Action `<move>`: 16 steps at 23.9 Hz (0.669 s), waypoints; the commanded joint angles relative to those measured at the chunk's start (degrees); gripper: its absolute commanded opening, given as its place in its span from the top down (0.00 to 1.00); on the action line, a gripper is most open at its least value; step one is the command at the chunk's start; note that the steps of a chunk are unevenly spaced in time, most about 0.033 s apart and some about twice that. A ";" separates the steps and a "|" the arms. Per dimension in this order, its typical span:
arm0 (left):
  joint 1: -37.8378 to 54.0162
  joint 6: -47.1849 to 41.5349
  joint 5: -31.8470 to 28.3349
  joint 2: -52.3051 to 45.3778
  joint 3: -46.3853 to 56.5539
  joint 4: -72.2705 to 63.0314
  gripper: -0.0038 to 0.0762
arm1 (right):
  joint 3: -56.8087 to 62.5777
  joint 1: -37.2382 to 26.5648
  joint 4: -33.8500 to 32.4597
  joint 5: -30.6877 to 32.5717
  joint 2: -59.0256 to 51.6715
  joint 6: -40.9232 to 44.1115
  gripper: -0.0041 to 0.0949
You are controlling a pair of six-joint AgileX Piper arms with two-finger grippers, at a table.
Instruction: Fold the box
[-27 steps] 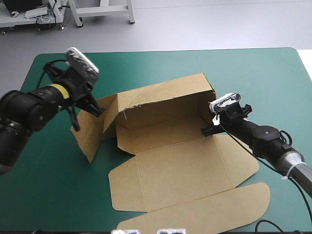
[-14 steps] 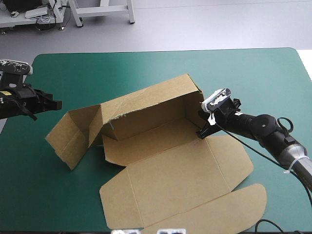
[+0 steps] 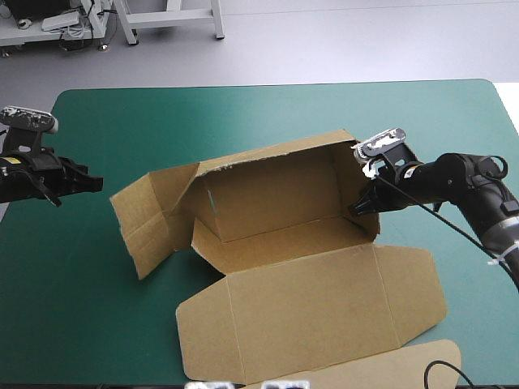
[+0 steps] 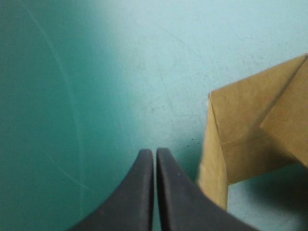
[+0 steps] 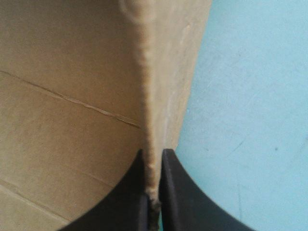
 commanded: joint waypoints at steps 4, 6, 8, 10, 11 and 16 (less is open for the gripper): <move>0.09 -0.01 -2.71 -1.35 -1.49 -2.01 0.94 | -2.53 -0.38 -5.19 7.97 -0.29 10.22 0.98; 0.09 -0.01 -3.09 -1.35 -1.49 -3.24 0.94 | -2.53 -0.38 -5.60 7.93 0.94 10.85 0.98; 0.09 -0.01 -3.38 -1.35 -1.49 -4.68 0.94 | -2.67 -0.38 -5.60 6.91 3.00 11.92 0.98; 0.09 0.47 -3.51 -1.35 -1.49 -7.22 0.94 | -4.83 -0.38 -5.60 6.18 7.37 13.54 0.98; 0.09 0.47 -3.51 -1.35 -1.49 -8.90 0.94 | -7.15 -0.38 -5.60 6.85 11.03 14.48 0.98; 0.09 0.47 -1.62 -1.35 -1.49 -8.91 0.94 | -16.91 -0.38 -5.11 9.81 21.62 15.33 0.98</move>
